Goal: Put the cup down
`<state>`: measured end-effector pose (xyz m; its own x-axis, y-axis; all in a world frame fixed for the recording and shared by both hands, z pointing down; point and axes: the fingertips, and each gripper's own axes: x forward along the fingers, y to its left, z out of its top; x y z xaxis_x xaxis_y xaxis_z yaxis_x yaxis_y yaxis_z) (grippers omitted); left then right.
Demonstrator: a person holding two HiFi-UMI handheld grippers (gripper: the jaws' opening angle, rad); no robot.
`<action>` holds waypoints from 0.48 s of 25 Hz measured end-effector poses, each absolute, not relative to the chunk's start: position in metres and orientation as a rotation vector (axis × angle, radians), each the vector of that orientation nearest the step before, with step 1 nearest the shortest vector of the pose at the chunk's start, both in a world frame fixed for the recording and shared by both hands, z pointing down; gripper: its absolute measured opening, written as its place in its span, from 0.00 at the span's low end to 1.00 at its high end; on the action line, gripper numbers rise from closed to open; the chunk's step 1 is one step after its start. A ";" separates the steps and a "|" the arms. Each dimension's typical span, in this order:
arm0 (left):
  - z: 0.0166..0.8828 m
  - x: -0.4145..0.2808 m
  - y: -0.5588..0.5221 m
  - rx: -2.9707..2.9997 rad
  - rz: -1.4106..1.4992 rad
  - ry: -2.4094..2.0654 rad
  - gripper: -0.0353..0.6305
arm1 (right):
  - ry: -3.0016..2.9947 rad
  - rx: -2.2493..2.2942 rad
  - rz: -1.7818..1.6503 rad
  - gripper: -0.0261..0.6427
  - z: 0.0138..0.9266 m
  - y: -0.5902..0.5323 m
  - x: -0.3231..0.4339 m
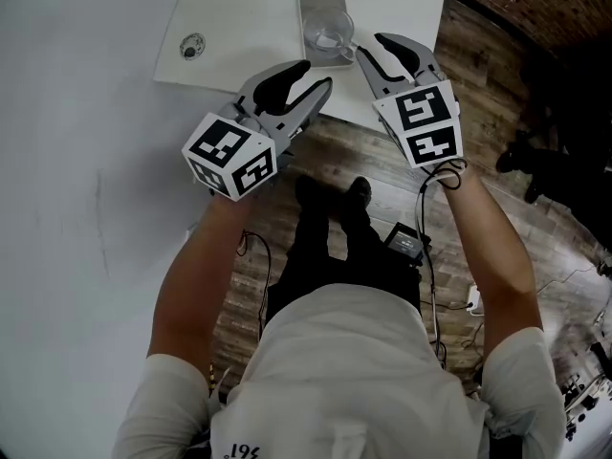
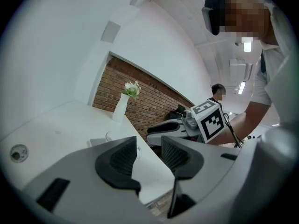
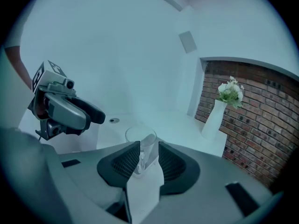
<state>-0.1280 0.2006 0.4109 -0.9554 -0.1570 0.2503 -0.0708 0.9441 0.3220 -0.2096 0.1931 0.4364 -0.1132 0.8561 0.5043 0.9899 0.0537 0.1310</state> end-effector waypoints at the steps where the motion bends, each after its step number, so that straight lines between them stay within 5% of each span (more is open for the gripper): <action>1: 0.406 -0.128 0.201 0.173 -0.446 -2.836 0.31 | -2.053 -1.867 -0.646 0.23 0.431 0.192 -0.210; 12: 0.350 -0.125 0.177 0.239 -0.386 -2.899 0.30 | -2.153 -1.853 -0.597 0.23 0.370 0.162 -0.216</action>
